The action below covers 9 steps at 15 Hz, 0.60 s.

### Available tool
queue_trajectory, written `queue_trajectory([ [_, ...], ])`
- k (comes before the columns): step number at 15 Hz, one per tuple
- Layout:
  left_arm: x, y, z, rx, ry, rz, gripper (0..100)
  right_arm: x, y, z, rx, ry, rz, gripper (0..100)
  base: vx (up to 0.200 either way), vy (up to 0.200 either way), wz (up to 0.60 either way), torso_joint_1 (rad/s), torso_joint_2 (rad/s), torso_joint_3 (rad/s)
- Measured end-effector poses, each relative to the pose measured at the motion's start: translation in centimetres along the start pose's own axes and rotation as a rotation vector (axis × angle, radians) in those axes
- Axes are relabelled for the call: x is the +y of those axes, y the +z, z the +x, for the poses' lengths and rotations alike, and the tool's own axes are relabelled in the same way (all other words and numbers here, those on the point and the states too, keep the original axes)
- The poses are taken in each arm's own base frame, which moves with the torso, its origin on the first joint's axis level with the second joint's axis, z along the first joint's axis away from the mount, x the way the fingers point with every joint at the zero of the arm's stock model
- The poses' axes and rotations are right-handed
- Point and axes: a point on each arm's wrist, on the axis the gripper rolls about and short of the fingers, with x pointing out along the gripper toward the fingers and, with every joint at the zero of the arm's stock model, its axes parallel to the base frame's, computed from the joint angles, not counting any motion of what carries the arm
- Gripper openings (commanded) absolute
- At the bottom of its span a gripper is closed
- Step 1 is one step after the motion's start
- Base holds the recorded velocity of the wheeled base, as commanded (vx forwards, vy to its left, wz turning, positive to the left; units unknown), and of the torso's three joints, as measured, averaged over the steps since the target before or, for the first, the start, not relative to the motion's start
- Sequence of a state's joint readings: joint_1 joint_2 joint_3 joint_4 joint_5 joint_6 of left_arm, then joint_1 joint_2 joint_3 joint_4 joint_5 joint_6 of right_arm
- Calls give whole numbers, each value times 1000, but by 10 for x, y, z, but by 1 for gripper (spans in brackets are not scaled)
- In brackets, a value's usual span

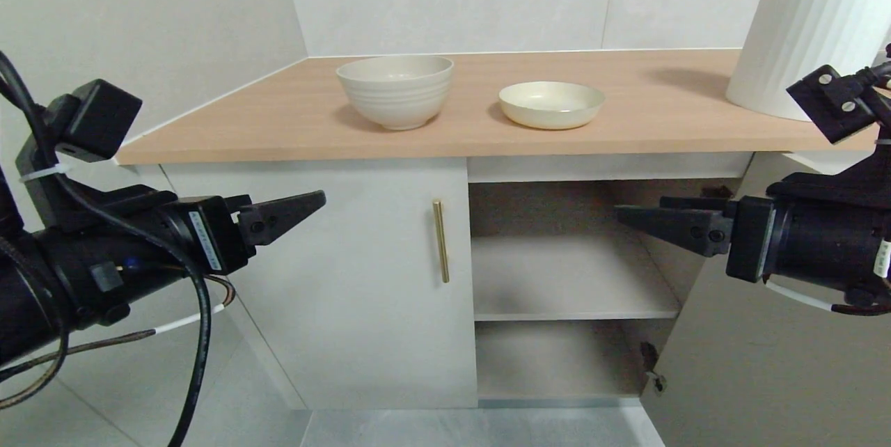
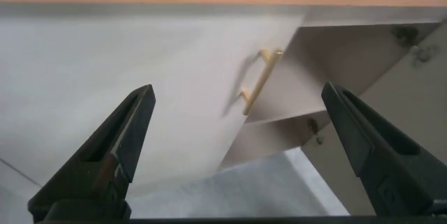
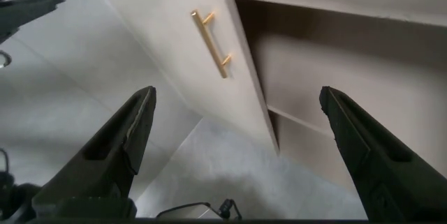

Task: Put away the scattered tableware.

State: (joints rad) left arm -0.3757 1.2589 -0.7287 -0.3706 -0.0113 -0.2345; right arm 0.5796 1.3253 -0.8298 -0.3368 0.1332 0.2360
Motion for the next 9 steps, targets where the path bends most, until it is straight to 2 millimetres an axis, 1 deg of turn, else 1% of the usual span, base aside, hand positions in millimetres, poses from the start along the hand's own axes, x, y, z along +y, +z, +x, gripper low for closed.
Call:
queue_trajectory([
  [2, 0, 1, -1, -3, 0, -4, 100, 0, 0, 0, 0, 0, 0, 100, 0, 200, 0, -7, 2, 2],
  [9, 0, -1, -4, -3, -7, 7, 100, 0, 1, -2, -6, 1, 0, 100, 0, 0, 0, 0, 0, 0],
])
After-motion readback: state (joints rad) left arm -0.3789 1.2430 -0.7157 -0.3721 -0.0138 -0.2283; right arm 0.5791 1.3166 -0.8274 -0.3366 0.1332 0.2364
